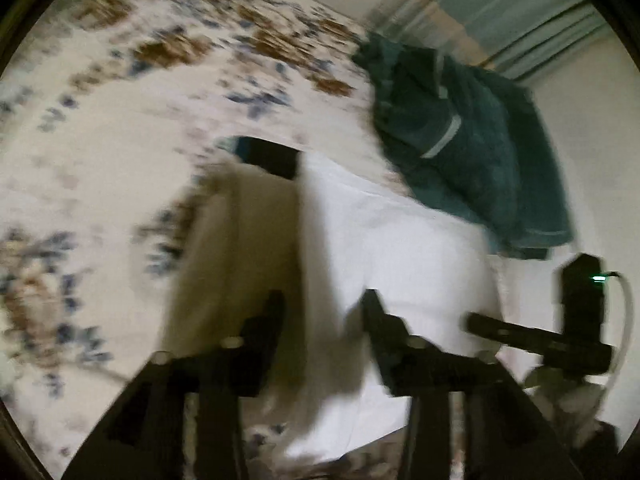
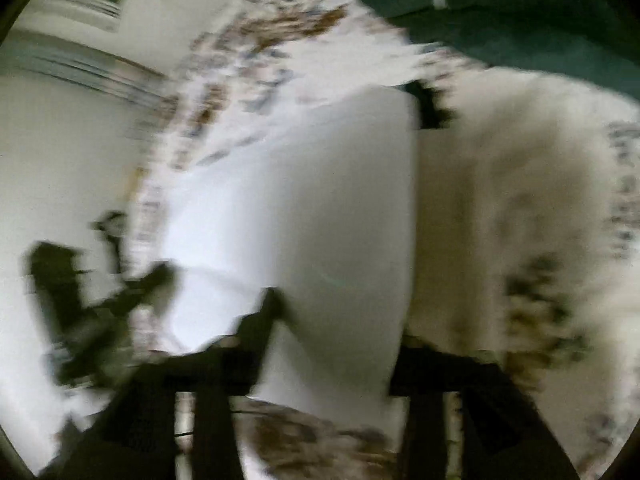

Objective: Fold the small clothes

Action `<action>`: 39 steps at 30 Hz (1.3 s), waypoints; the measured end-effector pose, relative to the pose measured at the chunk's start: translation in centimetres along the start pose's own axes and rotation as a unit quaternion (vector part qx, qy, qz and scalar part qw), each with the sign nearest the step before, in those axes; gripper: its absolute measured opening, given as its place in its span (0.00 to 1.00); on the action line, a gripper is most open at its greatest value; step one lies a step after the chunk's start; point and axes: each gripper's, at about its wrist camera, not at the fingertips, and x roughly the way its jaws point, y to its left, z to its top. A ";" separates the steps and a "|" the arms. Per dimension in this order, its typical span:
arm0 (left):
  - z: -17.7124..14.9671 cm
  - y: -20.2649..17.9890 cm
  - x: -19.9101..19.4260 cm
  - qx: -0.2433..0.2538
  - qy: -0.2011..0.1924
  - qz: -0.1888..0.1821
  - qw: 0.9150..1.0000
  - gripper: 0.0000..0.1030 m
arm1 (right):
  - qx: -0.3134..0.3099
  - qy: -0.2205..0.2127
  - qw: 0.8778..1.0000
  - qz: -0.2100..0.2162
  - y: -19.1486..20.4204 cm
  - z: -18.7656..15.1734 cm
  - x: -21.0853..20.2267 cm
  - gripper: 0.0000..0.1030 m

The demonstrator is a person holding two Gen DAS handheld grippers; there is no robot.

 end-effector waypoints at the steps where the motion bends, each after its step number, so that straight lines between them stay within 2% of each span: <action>1: -0.5 -0.5 -0.7 0.011 -0.010 0.039 0.999 0.53 | -0.009 -0.008 0.999 -0.040 0.2 -0.4 -0.5 0.59; 3: -1.6 -1.5 -2.1 0.034 -0.035 0.080 0.996 0.57 | -0.011 -0.021 0.993 -0.118 0.6 -2.0 -1.6 0.68; 4: -2.3 -2.3 -2.9 0.052 -0.046 0.110 0.992 0.62 | -0.010 -0.029 0.987 -0.159 0.8 -2.9 -2.1 0.75; 5: -2.5 -2.6 -3.1 0.060 -0.047 0.124 0.989 0.89 | -0.011 -0.034 0.983 -0.182 1.0 -3.7 -2.7 0.88; 6: -3.1 -3.3 -3.6 0.074 -0.048 0.144 0.986 1.00 | -0.014 -0.037 0.978 -0.207 1.4 -4.7 -3.1 0.95; 7: -3.6 -3.8 -4.1 0.080 -0.052 0.154 0.983 1.00 | -0.015 -0.037 0.976 -0.215 1.7 -5.4 -3.4 1.00; 11: -5.4 -5.4 -7.1 0.083 -0.060 0.174 0.979 1.00 | -0.023 -0.067 0.964 -0.256 3.9 -8.9 -6.8 1.00; 15: -7.2 -8.1 -12.0 0.095 -0.090 0.190 0.973 1.00 | -0.025 -0.114 0.952 -0.282 6.7 -12.4 -12.4 1.00; 19: -9.5 -10.7 -17.8 0.098 -0.122 0.186 0.970 1.00 | -0.029 -0.156 0.944 -0.289 9.9 -16.6 -18.7 1.00; 21: -10.8 -12.0 -20.6 0.106 -0.141 0.190 0.966 1.00 | -0.032 -0.177 0.937 -0.298 11.2 -18.8 -21.4 1.00; 29: -16.5 -15.8 -30.1 0.129 -0.192 0.186 0.955 1.00 | -0.055 -0.241 0.924 -0.293 16.9 -28.7 -31.8 1.00; 32: -19.0 -17.1 -33.7 0.130 -0.209 0.178 0.953 1.00 | -0.066 -0.270 0.913 -0.298 18.9 -32.5 -35.4 1.00; 34: -20.2 -17.8 -35.3 0.134 -0.218 0.176 0.951 1.00 | -0.074 -0.294 0.904 -0.302 20.2 -35.2 -38.0 1.00; 39: -23.0 -19.3 -39.1 0.135 -0.235 0.164 0.948 1.00 | -0.081 -0.327 0.895 -0.293 22.3 -40.1 -42.9 1.00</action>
